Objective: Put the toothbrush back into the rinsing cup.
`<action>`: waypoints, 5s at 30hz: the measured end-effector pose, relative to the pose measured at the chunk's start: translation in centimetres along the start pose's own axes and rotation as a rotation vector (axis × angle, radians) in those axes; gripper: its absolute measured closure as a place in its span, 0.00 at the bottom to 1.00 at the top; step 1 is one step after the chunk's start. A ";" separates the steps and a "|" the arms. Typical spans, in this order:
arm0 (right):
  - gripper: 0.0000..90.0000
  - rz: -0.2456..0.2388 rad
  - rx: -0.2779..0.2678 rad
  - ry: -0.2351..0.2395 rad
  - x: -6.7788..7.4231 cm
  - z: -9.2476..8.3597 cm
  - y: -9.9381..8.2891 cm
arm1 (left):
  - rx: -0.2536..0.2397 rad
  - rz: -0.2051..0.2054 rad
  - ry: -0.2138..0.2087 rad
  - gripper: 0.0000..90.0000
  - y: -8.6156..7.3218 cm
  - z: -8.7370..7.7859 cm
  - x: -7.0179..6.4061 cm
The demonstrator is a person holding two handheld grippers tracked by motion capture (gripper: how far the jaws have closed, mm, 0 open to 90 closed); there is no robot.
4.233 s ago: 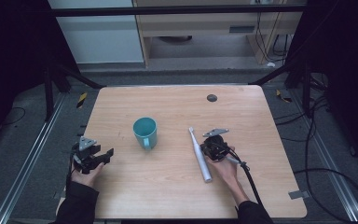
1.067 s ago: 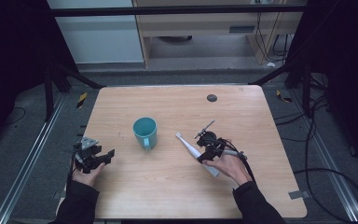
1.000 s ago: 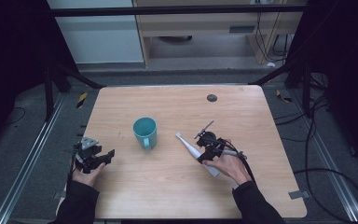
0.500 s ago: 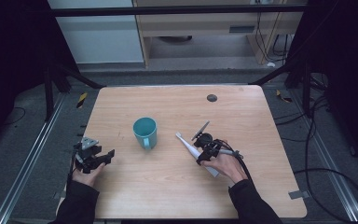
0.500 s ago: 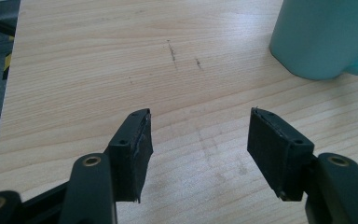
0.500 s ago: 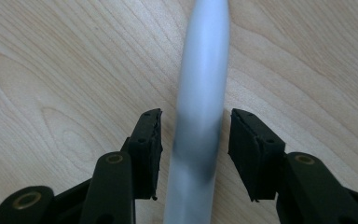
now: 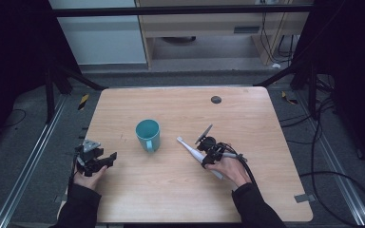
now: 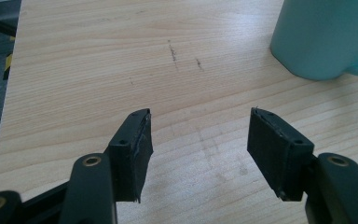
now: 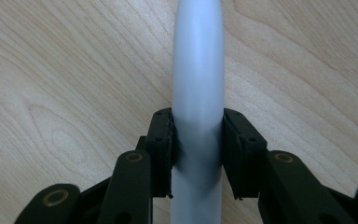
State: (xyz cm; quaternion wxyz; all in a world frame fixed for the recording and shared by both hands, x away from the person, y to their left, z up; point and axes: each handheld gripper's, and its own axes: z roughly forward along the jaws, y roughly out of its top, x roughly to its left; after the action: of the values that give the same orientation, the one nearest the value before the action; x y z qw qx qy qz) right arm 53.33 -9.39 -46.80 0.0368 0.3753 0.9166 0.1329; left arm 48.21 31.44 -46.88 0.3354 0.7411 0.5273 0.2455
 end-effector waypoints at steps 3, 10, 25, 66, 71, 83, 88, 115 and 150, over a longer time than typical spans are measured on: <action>0.73 0.025 0.018 0.001 0.2 -0.1 0.2 | -0.001 0.000 0.000 0.44 0.0 0.0 0.0; 0.74 0.011 0.032 -0.018 0.3 0.0 0.4 | -0.002 0.000 -0.001 0.44 0.0 0.0 0.0; 0.74 0.041 -0.118 0.016 0.5 -3.1 0.2 | -0.007 -0.006 0.000 0.44 0.0 -0.1 0.1; 0.74 0.190 -0.982 -0.139 3.2 -8.3 2.4 | -0.026 -0.012 0.005 0.45 0.0 -0.4 0.2; 0.74 0.215 -1.014 -0.166 3.6 -7.8 3.4 | -0.030 -0.014 0.009 0.45 0.0 -0.4 0.2; 0.74 0.264 -1.087 -0.218 4.3 -6.9 5.6 | -0.033 -0.018 0.009 0.45 0.0 -0.5 0.3; 0.74 0.286 -1.108 -0.246 5.1 -6.5 7.1 | -0.037 -0.022 0.009 0.45 0.1 -0.5 0.4; 0.74 0.322 -1.154 -0.244 8.3 -3.7 12.1 | -0.044 -0.020 0.020 0.45 0.0 -0.6 0.5; 0.74 0.297 -1.065 -0.208 11.5 0.7 14.7 | -0.045 -0.019 0.019 0.44 0.0 -0.6 0.5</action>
State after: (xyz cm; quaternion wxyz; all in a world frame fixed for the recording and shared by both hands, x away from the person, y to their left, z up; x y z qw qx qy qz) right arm 55.15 8.83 -43.11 0.2922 0.4411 0.6519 0.5432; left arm 47.91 32.09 -46.45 0.3493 0.7258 0.5320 0.2610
